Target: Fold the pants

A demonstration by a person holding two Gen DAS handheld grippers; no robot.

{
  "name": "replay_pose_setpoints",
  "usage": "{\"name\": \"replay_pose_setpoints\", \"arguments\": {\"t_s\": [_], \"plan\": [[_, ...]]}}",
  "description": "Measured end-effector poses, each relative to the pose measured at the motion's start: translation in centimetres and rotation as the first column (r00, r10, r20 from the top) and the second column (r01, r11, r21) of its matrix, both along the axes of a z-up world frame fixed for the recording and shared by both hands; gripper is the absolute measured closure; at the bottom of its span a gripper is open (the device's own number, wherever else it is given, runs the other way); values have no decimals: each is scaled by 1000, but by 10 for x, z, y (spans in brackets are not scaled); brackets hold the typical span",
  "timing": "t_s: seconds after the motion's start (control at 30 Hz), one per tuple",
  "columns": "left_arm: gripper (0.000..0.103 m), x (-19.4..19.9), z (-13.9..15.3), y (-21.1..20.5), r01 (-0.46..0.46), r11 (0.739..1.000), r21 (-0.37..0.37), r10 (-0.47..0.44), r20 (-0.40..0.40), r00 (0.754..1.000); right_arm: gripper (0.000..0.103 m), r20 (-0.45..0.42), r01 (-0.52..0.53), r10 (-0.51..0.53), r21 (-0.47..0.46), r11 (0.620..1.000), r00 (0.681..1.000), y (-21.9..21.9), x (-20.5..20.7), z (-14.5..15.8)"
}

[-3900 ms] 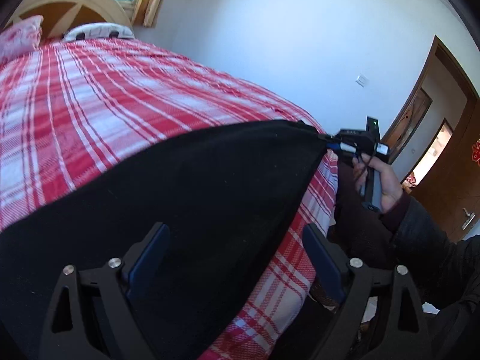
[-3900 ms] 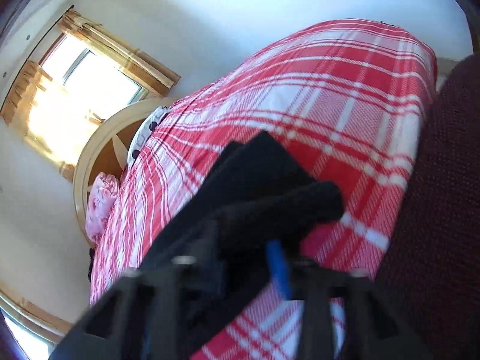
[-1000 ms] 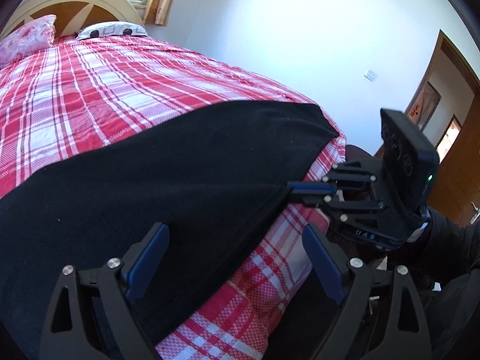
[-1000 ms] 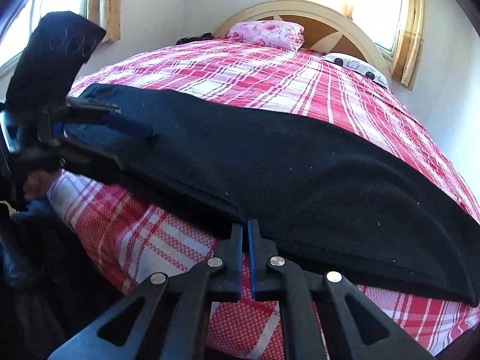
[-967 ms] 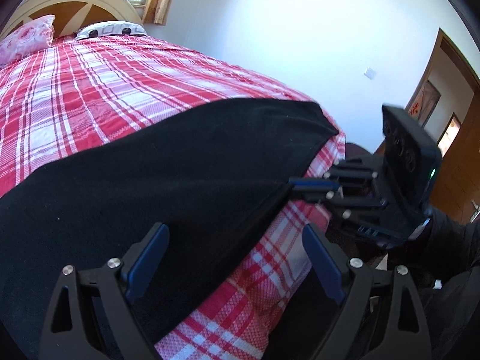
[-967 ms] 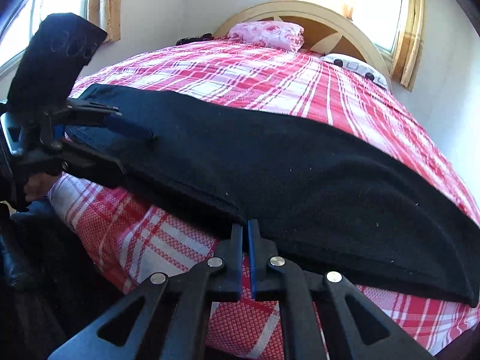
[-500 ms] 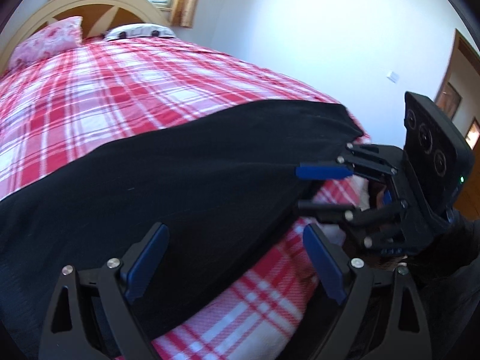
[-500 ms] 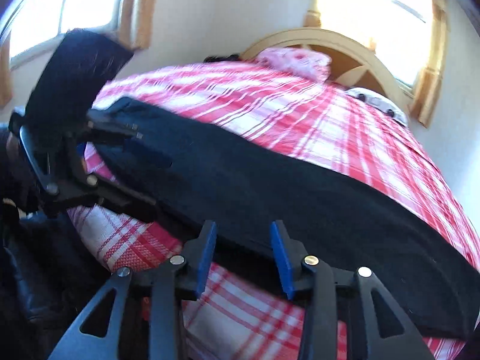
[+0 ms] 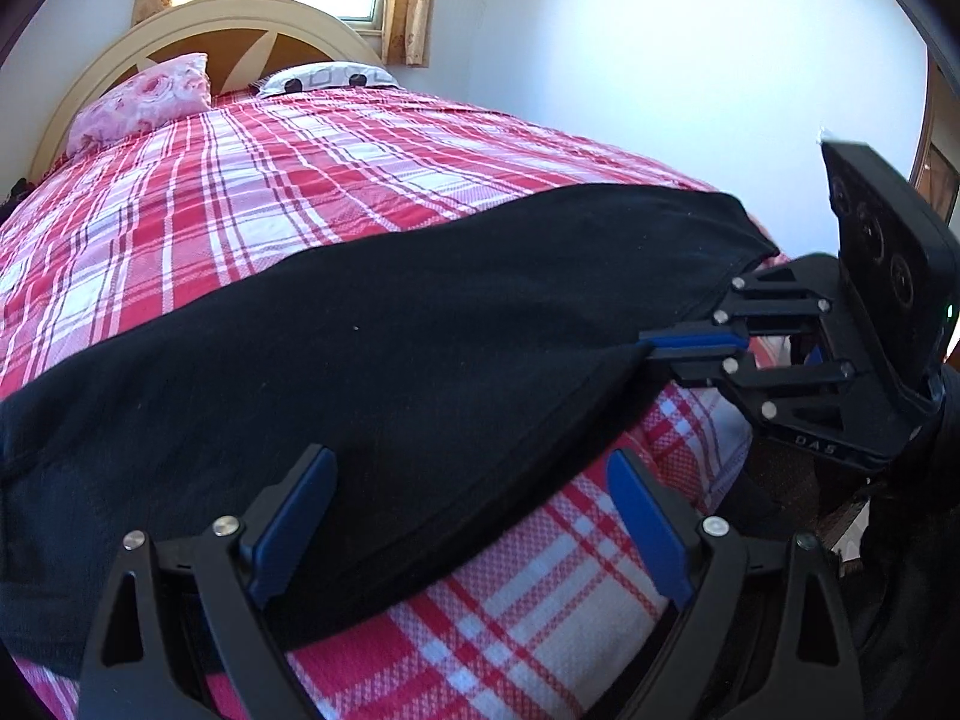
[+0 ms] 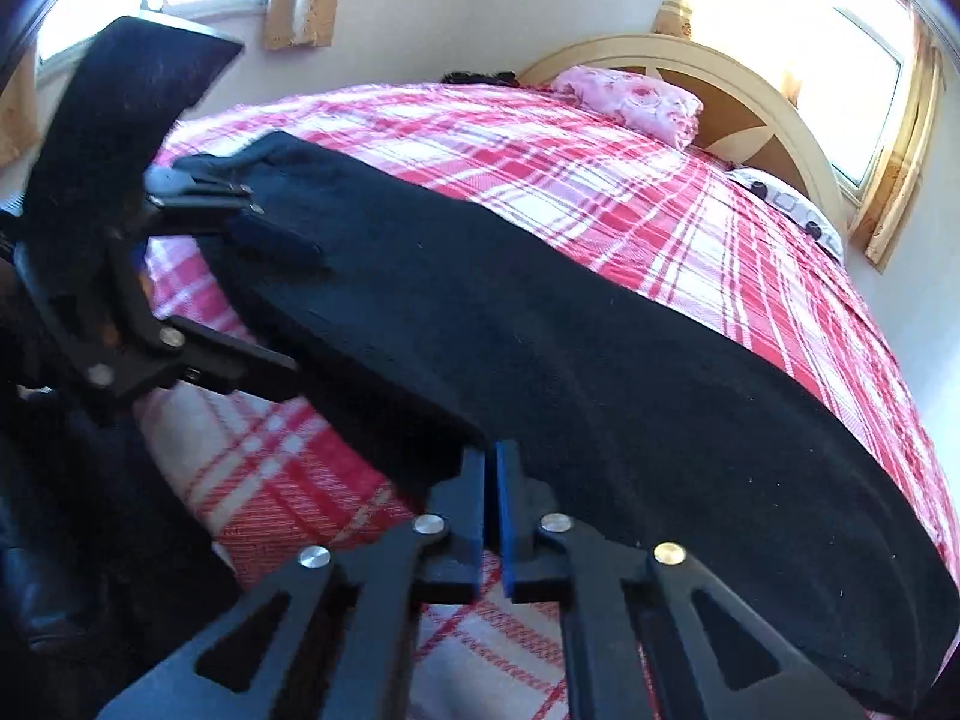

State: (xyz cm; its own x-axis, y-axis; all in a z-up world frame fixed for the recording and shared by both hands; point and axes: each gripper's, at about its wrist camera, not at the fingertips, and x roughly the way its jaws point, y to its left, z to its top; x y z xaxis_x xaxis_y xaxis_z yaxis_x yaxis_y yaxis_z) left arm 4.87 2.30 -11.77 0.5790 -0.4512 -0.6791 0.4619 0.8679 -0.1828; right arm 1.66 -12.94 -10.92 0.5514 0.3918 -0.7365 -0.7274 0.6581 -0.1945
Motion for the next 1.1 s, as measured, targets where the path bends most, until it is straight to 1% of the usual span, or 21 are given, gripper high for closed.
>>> {"name": "replay_pose_setpoints", "arguments": {"t_s": [0.1, 0.17, 0.23, 0.33, 0.4, 0.47, 0.5, 0.53, 0.6, 0.7, 0.73, 0.77, 0.8, 0.9, 0.97, 1.03, 1.1], "plan": [[9, -2, 0, 5, -12, 1000, -26, 12, -11, 1000, 100, -2, -14, 14, -15, 1000, 1000, 0, -10, -1], [9, -2, 0, 6, -15, 1000, -26, 15, -13, 1000, 100, -16, -10, 9, -22, 1000, 1000, -1, -10, -9], [9, -1, 3, 8, -25, 1000, -17, 25, -6, 1000, 100, -23, -13, 12, -7, 1000, 1000, -3, -10, -12], [9, 2, 14, 18, -69, 998, 2, 69, 31, 997, 99, -29, -2, 3, 16, 1000, 1000, -4, -6, -7], [9, 6, 20, 31, -123, 992, 26, 121, 54, 991, 97, -23, 8, -7, 41, 999, 1000, -7, -5, -1], [9, 10, 23, 48, -178, 983, 40, 175, 69, 982, 93, -34, 24, -21, 89, 996, 999, -10, -4, 6], [9, 14, 23, 60, -220, 974, 51, 216, 65, 974, 89, -33, 32, -28, 119, 992, 999, -12, -3, 11], [9, 16, 21, 66, -242, 969, 59, 238, 57, 969, 88, -29, 39, -35, 136, 990, 999, -12, -2, 13], [9, 22, 14, 88, -313, 947, 79, 311, 32, 950, 87, -26, 40, -37, 153, 987, 999, -8, 2, 16], [9, 25, 5, 110, -385, 919, 82, 386, 5, 922, 87, -41, 35, -28, 182, 983, 999, 3, 7, 13], [9, 26, 2, 115, -393, 916, 81, 395, -12, 919, 87, -69, 25, -11, 208, 978, 998, 5, 8, 12], [9, 25, -2, 118, -388, 918, 80, 391, -20, 920, 87, -93, 17, 4, 221, 975, 996, 5, 9, 10], [9, 21, -3, 117, -380, 921, 84, 382, -7, 924, 87, -122, 10, 17, 219, 976, 992, 6, 8, 8], [9, 17, -5, 108, -368, 921, 126, 368, 25, 930, 87, -165, -40, 64, 149, 988, 984, 5, -3, -5], [8, 17, -3, 108, -371, 919, 132, 370, 29, 928, 87, -168, -42, 60, 107, 993, 984, -1, -9, -13], [8, 19, 2, 106, -363, 924, 122, 362, 33, 932, 87, -178, -12, 36, 134, 991, 983, -10, -7, -12], [8, 20, 13, 102, -351, 931, 99, 348, 40, 937, 86, -196, 42, 0, 209, 977, 981, -23, 1, -3]]}}
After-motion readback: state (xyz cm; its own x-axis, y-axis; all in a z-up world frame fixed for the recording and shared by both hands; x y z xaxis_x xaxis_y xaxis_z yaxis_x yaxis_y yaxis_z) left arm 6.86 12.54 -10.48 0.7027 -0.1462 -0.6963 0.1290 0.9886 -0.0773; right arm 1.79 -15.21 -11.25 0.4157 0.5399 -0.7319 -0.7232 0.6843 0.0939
